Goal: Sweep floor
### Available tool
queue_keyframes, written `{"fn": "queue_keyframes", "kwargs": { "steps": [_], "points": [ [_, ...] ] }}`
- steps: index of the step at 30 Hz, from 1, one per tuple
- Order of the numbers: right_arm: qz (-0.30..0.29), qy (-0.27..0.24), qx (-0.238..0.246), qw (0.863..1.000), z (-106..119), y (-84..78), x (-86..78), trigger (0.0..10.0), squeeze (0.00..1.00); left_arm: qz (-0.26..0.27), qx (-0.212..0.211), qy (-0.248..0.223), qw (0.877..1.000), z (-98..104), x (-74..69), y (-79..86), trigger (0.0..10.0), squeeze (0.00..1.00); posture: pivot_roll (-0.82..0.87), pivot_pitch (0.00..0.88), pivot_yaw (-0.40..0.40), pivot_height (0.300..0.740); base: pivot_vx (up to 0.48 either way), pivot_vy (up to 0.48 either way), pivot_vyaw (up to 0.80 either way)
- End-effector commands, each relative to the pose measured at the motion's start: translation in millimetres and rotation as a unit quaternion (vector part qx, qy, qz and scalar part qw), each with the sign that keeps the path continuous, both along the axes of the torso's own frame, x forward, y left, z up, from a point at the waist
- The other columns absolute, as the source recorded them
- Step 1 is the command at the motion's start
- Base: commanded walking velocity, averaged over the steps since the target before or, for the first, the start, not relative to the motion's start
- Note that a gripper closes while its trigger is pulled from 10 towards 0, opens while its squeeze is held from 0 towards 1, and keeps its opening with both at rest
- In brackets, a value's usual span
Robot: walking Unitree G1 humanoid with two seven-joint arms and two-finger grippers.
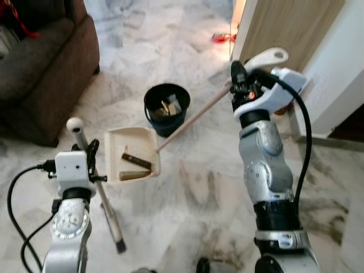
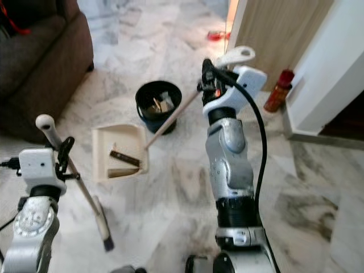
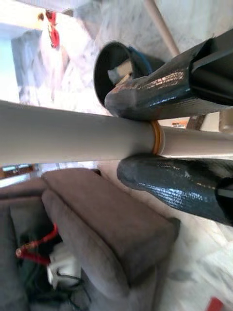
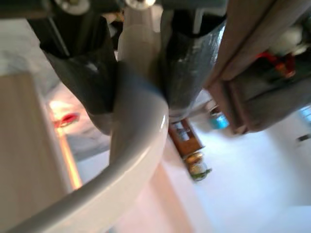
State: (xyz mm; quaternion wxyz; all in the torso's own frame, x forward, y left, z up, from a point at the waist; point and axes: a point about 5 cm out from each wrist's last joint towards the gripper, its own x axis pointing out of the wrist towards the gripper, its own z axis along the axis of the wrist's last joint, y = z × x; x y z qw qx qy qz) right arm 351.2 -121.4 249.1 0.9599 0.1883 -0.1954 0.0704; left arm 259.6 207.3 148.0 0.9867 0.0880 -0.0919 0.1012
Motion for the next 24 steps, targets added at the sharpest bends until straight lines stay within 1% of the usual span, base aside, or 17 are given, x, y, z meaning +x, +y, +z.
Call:
{"fn": "queue_keyframes", "kwargs": {
  "steps": [1, 10, 24],
  "points": [
    [0.002, -0.065, 0.007, 0.998, 29.2, 3.1, -6.8, 10.0, 0.0, 0.002, 0.007, -0.022, 1.0, 8.6, -2.5, 3.4, 10.0, 0.0, 0.0, 0.161, -0.015, 0.74, 0.337, 0.0, 0.0],
    [0.011, -0.082, 0.015, 0.996, 38.9, 5.1, -8.0, 10.0, 0.0, 0.006, 0.008, -0.023, 1.0, 8.8, -2.2, 3.7, 10.0, 0.0, 0.0, 0.174, -0.018, 0.74, 0.335, 0.0, 0.0],
    [0.033, -0.092, 0.017, 0.995, 41.7, 8.3, -9.5, 10.0, 0.0, 0.01, 0.004, -0.02, 1.0, 6.1, -2.8, 3.4, 10.0, 0.0, 0.0, 0.184, -0.024, 0.74, 0.338, 0.0, 0.0]
  ]
}}
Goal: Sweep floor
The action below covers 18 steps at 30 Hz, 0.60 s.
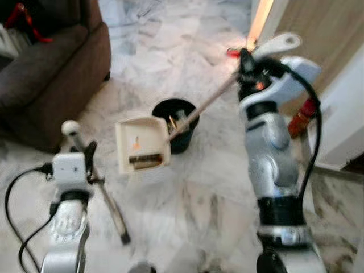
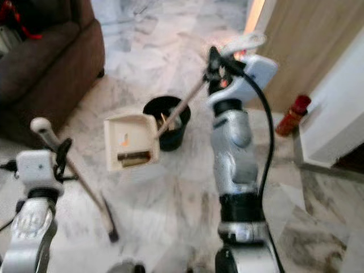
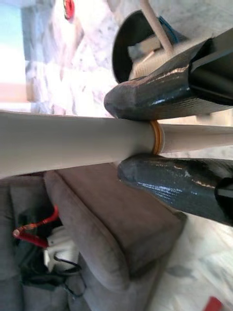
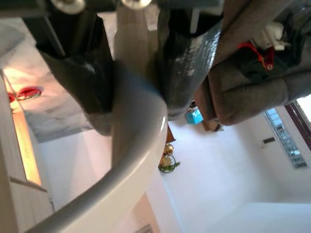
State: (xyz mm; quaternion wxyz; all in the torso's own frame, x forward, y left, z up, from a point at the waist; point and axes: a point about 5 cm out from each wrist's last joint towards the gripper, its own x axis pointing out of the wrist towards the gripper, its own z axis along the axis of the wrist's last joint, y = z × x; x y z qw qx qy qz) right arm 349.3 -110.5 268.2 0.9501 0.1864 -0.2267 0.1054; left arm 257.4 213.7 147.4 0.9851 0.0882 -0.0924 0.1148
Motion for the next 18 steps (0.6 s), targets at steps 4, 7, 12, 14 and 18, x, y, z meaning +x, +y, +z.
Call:
{"fn": "queue_keyframes", "kwargs": {
  "steps": [4, 7, 12, 14, 18],
  "points": [
    [0.008, -0.053, 0.029, 0.998, 23.0, -2.9, -7.6, 10.0, 0.0, -0.004, 0.005, -0.017, 1.0, 6.7, 0.1, -3.1, 10.0, 0.0, 0.0, 0.19, -0.022, 0.74, 0.335, 0.0, 0.0],
    [0.005, -0.055, 0.028, 0.998, 23.8, -4.5, -7.9, 10.0, 0.0, -0.004, 0.006, -0.018, 1.0, 7.2, 0.6, -2.5, 10.0, 0.0, 0.0, 0.2, -0.019, 0.74, 0.33, 0.0, 0.0],
    [-0.002, -0.053, 0.027, 0.998, 24.1, -6.4, -6.8, 10.0, 0.0, -0.003, 0.006, -0.019, 1.0, 7.9, 1.2, -1.8, 10.0, 0.0, 0.0, 0.202, -0.019, 0.74, 0.332, 0.0, 0.0],
    [-0.013, -0.043, 0.026, 0.999, 21.9, -9.3, -4.5, 10.0, 0.0, -0.003, 0.006, -0.019, 1.0, 8.1, 1.5, -2.0, 10.0, 0.0, 0.0, 0.204, -0.018, 0.74, 0.334, 0.0, 0.0],
    [-0.017, -0.039, 0.026, 0.999, 21.1, -10.2, -3.6, 10.0, 0.0, -0.003, 0.007, -0.02, 1.0, 8.6, 1.7, -2.0, 10.0, 0.0, 0.0, 0.204, -0.018, 0.74, 0.334, 0.0, 0.0]
  ]
}}
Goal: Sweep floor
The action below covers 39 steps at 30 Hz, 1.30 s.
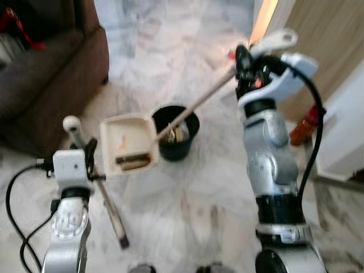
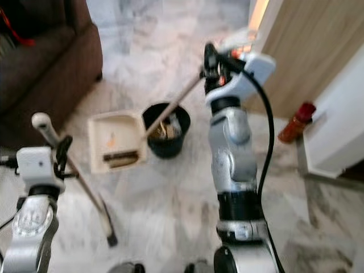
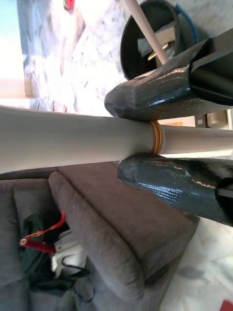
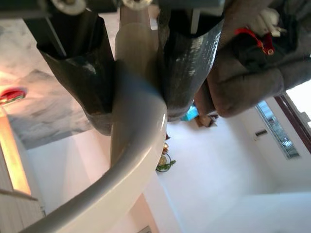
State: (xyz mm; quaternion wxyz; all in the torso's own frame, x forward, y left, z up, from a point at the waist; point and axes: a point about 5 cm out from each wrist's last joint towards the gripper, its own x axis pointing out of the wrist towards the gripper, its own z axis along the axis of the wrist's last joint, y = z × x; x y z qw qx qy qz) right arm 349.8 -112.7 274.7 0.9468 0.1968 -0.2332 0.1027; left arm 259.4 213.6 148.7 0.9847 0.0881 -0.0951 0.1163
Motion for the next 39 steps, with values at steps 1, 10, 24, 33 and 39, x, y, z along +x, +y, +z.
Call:
{"fn": "queue_keyframes", "kwargs": {
  "steps": [1, 10, 24, 33, 39],
  "points": [
    [-0.016, -0.033, 0.015, 0.999, 14.6, -8.3, -4.1, 10.0, 0.0, -0.003, 0.007, -0.017, 1.0, 7.4, -0.3, -1.7, 10.0, 0.0, 0.0, 0.205, -0.018, 0.74, 0.334, 0.0, 0.0],
    [-0.016, -0.031, 0.014, 0.999, 14.1, -6.6, -3.9, 10.0, 0.0, -0.001, 0.007, -0.02, 1.0, 7.9, -0.7, -1.5, 10.0, 0.0, 0.0, 0.197, -0.022, 0.74, 0.334, 0.0, 0.0],
    [-0.017, -0.042, 0.017, 0.999, 17.9, -5.7, -5.4, 10.0, 0.0, -0.003, 0.008, -0.021, 1.0, 8.1, -0.9, -1.8, 10.0, 0.0, 0.0, 0.172, -0.021, 0.74, 0.333, 0.0, 0.0],
    [-0.017, -0.042, 0.025, 0.999, 16.5, -6.3, -6.9, 10.0, 0.0, -0.009, 0.008, -0.021, 1.0, 8.0, 0.2, -2.9, 10.0, 0.0, 0.0, 0.149, -0.012, 0.74, 0.333, 0.0, 0.0],
    [-0.016, -0.049, 0.024, 0.998, 18.0, -6.4, -8.8, 10.0, 0.0, -0.012, 0.008, -0.023, 1.0, 8.6, 0.4, -4.3, 10.0, 0.0, 0.0, 0.141, -0.009, 0.74, 0.334, 0.0, 0.0]
  ]
}}
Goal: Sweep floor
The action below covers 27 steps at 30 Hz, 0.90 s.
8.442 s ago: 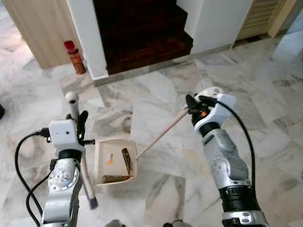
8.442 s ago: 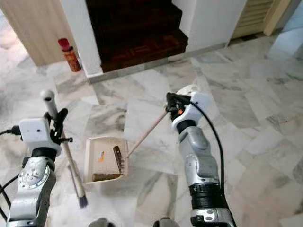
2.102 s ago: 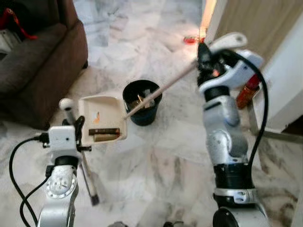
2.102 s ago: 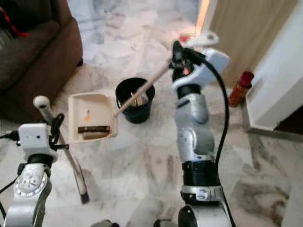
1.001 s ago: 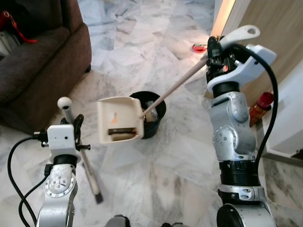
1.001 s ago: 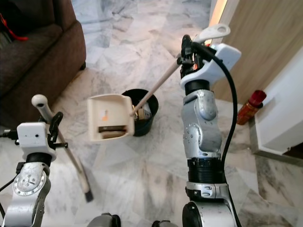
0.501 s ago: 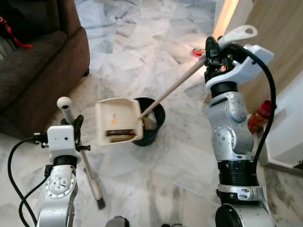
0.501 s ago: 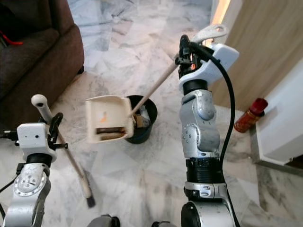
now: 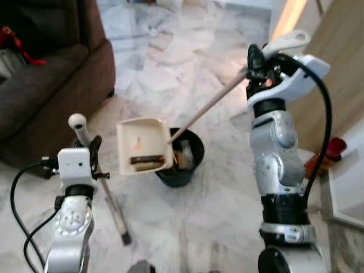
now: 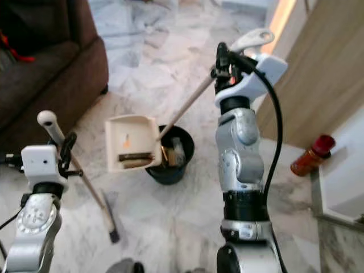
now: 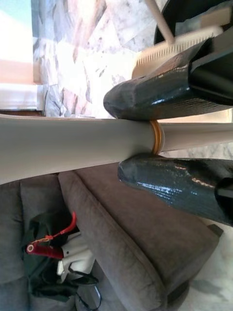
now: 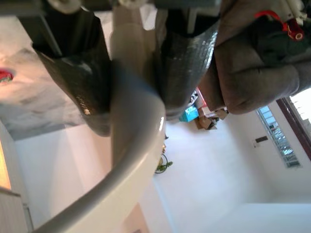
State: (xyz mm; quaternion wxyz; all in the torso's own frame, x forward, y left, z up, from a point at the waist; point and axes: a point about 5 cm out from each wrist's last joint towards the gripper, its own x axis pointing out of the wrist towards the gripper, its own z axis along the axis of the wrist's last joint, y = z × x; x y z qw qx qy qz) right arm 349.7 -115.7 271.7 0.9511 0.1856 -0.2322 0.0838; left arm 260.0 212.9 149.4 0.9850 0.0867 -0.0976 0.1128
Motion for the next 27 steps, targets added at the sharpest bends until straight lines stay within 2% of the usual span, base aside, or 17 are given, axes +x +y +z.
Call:
{"fn": "queue_keyframes", "kwargs": {
  "steps": [1, 23, 27],
  "points": [
    [0.005, -0.055, 0.031, 0.998, 21.4, -3.6, -8.8, 10.0, 0.0, -0.008, 0.009, -0.021, 1.0, 7.9, -0.4, -3.5, 10.0, 0.0, 0.0, 0.141, -0.009, 0.74, 0.334, 0.0, 0.0],
    [-0.003, -0.061, 0.039, 0.997, 26.6, -5.5, -7.8, 10.0, 0.0, -0.001, 0.009, -0.021, 1.0, 7.9, -1.0, -2.9, 10.0, 0.0, 0.01, 0.161, -0.017, 0.74, 0.328, 0.0, 0.0],
    [-0.023, -0.086, 0.011, 0.996, 36.7, -8.6, -8.9, 10.0, 0.0, 0.0, 0.008, -0.021, 1.0, 7.4, -1.6, -2.2, 10.0, 0.0, 0.0, 0.162, -0.02, 0.74, 0.328, 0.0, 0.0]
  ]
}}
